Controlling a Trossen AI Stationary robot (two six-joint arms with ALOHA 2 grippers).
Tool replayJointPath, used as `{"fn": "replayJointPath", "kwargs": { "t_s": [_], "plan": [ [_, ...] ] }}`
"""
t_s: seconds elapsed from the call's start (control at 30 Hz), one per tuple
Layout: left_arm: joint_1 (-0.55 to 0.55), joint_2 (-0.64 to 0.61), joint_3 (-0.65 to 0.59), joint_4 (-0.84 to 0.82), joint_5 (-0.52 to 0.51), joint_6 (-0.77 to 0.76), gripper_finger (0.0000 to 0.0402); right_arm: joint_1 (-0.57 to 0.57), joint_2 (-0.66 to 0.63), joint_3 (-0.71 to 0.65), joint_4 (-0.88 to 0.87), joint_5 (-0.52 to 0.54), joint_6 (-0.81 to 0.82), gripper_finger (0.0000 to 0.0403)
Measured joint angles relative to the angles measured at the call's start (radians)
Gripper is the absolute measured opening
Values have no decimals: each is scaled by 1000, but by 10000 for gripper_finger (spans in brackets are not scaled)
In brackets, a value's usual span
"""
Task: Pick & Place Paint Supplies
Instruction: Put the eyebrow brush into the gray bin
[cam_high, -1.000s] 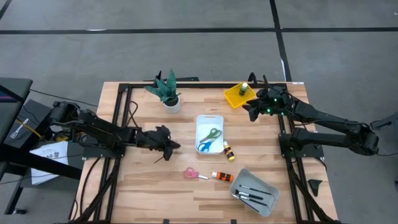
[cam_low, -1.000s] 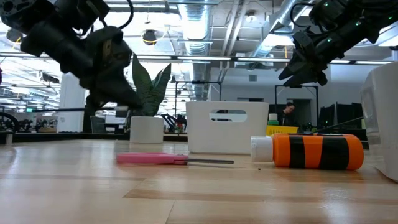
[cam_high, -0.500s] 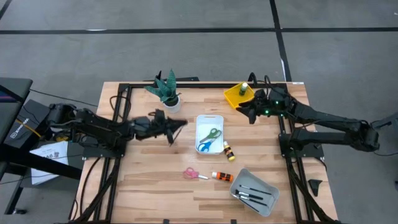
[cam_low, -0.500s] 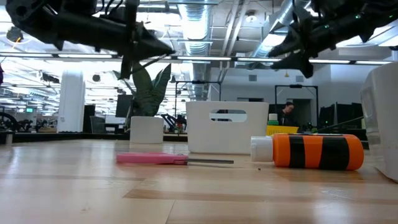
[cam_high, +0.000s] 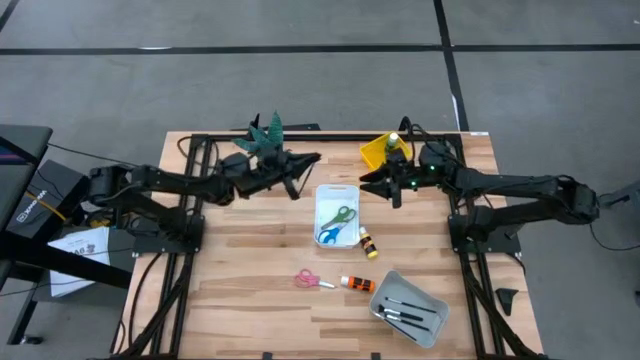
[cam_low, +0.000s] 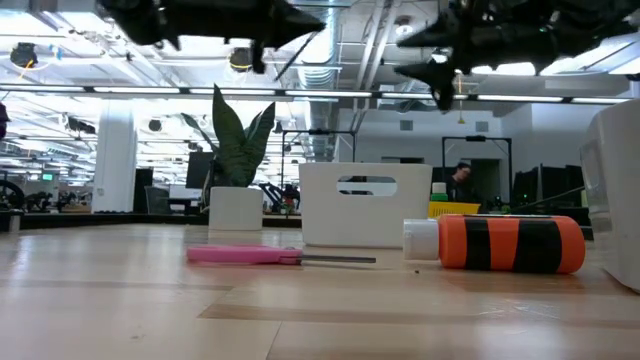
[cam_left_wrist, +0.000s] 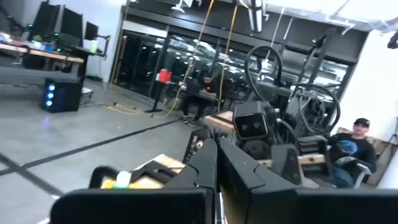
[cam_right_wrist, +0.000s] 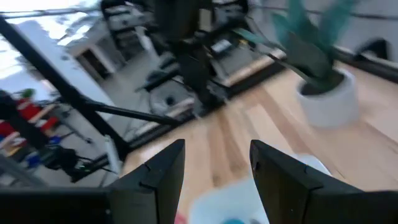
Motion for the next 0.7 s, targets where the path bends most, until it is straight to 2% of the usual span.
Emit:
{"fn": "replayJointPath", "kwargs": {
  "t_s": [0.17, 0.37, 0.7],
  "plan": [
    [10, 119, 140, 32, 61, 22, 0, 2, 90, 88, 101, -27, -2, 177],
    [9, 216, 264, 44, 104, 41, 0, 0, 159, 198, 99, -28, -46, 177],
    [3, 231, 309, 65, 105, 47, 0, -1, 195, 287, 100, -71, -64, 177]
  ]
}}
